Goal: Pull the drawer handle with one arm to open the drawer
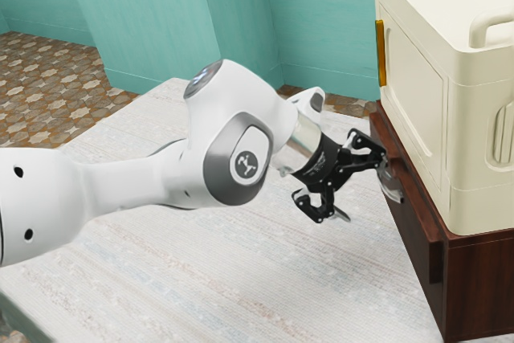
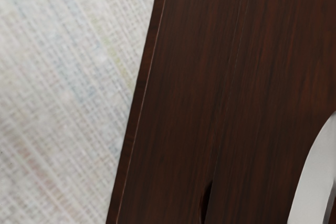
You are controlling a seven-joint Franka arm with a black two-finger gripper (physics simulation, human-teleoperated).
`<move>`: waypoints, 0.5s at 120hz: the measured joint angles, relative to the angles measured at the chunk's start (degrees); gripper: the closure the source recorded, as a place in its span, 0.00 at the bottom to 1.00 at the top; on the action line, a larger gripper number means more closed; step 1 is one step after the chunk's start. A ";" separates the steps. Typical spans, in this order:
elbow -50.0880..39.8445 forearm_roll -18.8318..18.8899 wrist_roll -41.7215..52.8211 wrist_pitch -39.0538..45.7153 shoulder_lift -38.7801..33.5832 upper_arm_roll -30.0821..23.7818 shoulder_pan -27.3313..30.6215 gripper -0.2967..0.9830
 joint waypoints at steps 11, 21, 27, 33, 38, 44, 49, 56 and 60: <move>-0.91 0.02 0.00 -0.54 -0.96 0.19 0.06 0.23; -1.93 0.00 -0.01 -0.88 -1.90 0.31 0.15 0.23; -2.72 0.06 -0.01 -1.05 -2.59 0.71 -0.01 0.23; -3.65 0.13 -0.01 -1.22 -3.43 1.03 0.02 0.23; -4.33 0.17 -0.01 -1.34 -4.10 1.16 0.18 0.23; -4.99 0.18 0.00 -1.47 -4.86 1.25 0.40 0.23; -5.60 0.20 0.00 -1.59 -5.55 1.29 0.61 0.23; -6.36 0.21 -0.01 -1.76 -6.39 1.38 0.80 0.23; -6.77 0.24 -0.01 -1.86 -6.76 1.38 0.96 0.23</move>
